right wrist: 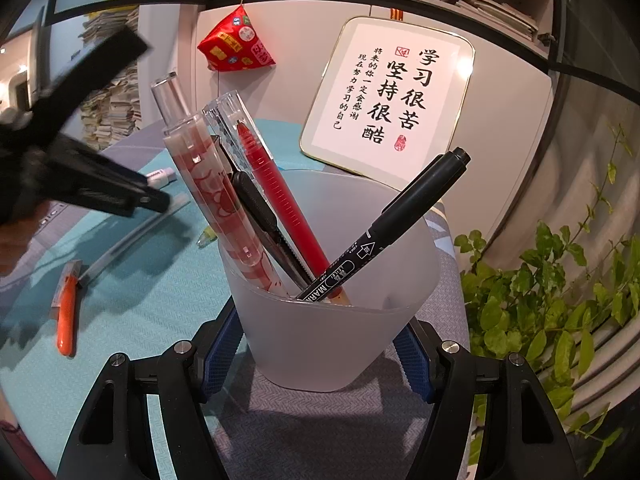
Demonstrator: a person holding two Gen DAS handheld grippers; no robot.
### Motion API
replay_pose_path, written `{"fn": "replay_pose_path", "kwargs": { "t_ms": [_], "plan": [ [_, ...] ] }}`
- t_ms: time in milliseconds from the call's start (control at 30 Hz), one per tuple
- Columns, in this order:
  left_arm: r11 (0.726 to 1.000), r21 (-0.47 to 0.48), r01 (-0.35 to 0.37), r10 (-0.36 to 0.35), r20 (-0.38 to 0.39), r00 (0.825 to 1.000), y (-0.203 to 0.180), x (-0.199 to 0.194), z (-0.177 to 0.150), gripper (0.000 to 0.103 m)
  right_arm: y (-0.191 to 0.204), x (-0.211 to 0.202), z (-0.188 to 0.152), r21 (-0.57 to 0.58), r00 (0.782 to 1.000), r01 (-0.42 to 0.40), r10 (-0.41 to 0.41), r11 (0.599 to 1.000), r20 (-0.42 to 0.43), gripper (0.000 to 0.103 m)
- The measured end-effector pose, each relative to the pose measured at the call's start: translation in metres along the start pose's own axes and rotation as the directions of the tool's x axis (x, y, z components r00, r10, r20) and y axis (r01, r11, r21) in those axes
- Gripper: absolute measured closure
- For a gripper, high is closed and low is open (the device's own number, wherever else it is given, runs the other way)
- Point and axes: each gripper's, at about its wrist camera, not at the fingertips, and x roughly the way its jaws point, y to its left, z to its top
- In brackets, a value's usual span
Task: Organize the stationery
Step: 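Grasp the clear pen on the mat with the left tool, then lift the clear pen, lower it into the cup and open the left tool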
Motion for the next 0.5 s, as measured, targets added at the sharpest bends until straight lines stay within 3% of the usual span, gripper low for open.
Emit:
{"fn": "replay_pose_path", "kwargs": {
  "t_ms": [233, 300, 333, 500],
  "plan": [
    [0.999, 0.027, -0.041, 0.042, -0.032, 0.999, 0.0, 0.019, 0.012, 0.068, -0.001, 0.002, -0.001, 0.002, 1.0, -0.004, 0.004, 1.0, -0.005, 0.032],
    [1.0, 0.018, -0.025, 0.026, -0.037, 0.999, 0.002, 0.02, 0.014, 0.079, -0.001, 0.002, -0.001, 0.002, 1.0, -0.005, 0.005, 1.0, -0.005, 0.032],
    [1.0, 0.016, -0.021, 0.021, -0.044, 0.999, 0.002, 0.021, 0.014, 0.092, -0.001, 0.002, -0.001, 0.002, 1.0, -0.004, 0.004, 1.0, -0.005, 0.032],
    [1.0, -0.004, 0.0, 0.0, -0.01, 1.0, 0.003, 0.01, 0.014, 0.093, -0.001, 0.003, -0.001, 0.001, 1.0, -0.004, 0.004, 1.0, -0.005, 0.032]
  ]
}}
